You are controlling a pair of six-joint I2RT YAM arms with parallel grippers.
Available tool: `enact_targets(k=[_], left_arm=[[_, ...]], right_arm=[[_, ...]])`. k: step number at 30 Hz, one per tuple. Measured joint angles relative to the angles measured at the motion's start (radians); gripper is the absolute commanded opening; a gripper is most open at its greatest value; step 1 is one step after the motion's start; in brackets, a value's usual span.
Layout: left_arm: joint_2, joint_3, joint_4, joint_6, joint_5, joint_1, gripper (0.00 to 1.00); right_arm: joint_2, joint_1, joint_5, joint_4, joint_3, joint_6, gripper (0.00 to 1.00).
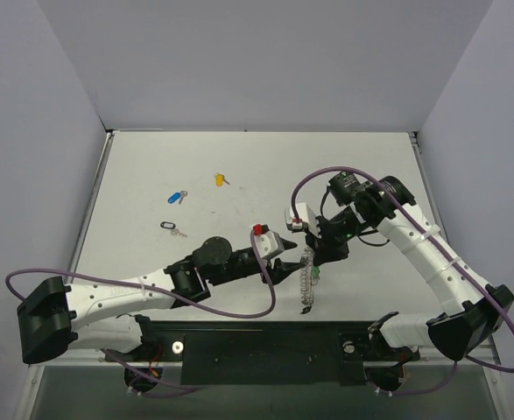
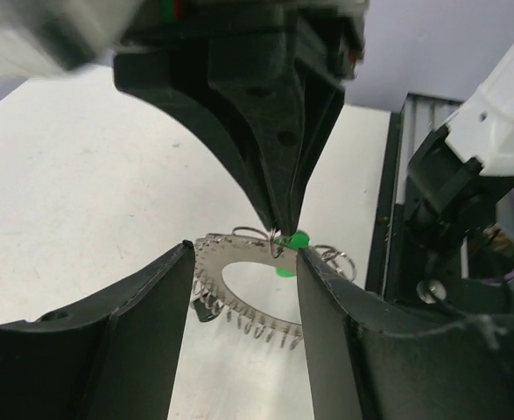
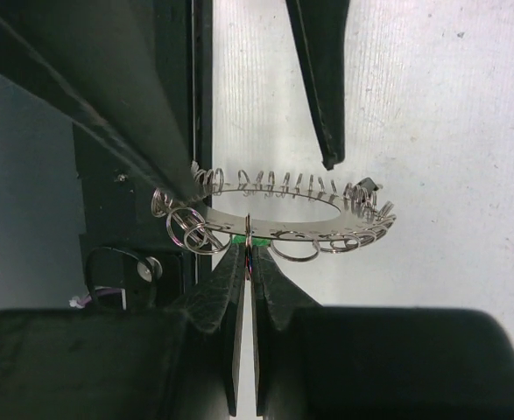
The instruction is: Put the keys on the keyring
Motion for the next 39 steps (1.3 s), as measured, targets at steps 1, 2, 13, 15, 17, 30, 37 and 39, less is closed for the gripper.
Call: enact_targets(k=[1, 2, 13, 15, 17, 30, 37, 39], left_arm=[[0.021, 0.005, -0.002, 0.020, -0.009, -0.006, 0.56], [0.040, 0.006, -0.003, 0.040, -0.015, -0.010, 0.55], [0.124, 0.007, 0.042, 0.093, -0.012, -0.018, 0.50], [0.134, 0.007, 0.066, 0.092, -0.003, -0.020, 0.48], [0.144, 0.007, 0.090, 0.089, 0.007, -0.022, 0.47], [0.183, 0.007, 0.158, 0.059, 0.052, -0.024, 0.32], [0.191, 0.020, 0.158, 0.058, 0.064, -0.024, 0.26], [0.192, 0.021, 0.158, 0.054, 0.068, -0.024, 0.19]], right_arm=[[0.000, 0.000, 0.004, -0.004, 0.000, -0.001, 0.00], [0.000, -0.003, 0.006, -0.010, 0.000, -0.003, 0.00], [0.000, -0.031, -0.005, -0.022, 0.000, -0.013, 0.00], [0.000, -0.032, -0.008, -0.023, 0.000, -0.016, 0.00], [0.000, -0.037, -0.012, -0.023, 0.000, -0.016, 0.00], [0.000, -0.056, -0.040, -0.023, 0.000, -0.019, 0.00], [0.000, -0.056, -0.045, -0.023, 0.000, -0.019, 0.00], [0.000, -0.057, -0.047, -0.023, 0.000, -0.019, 0.00]])
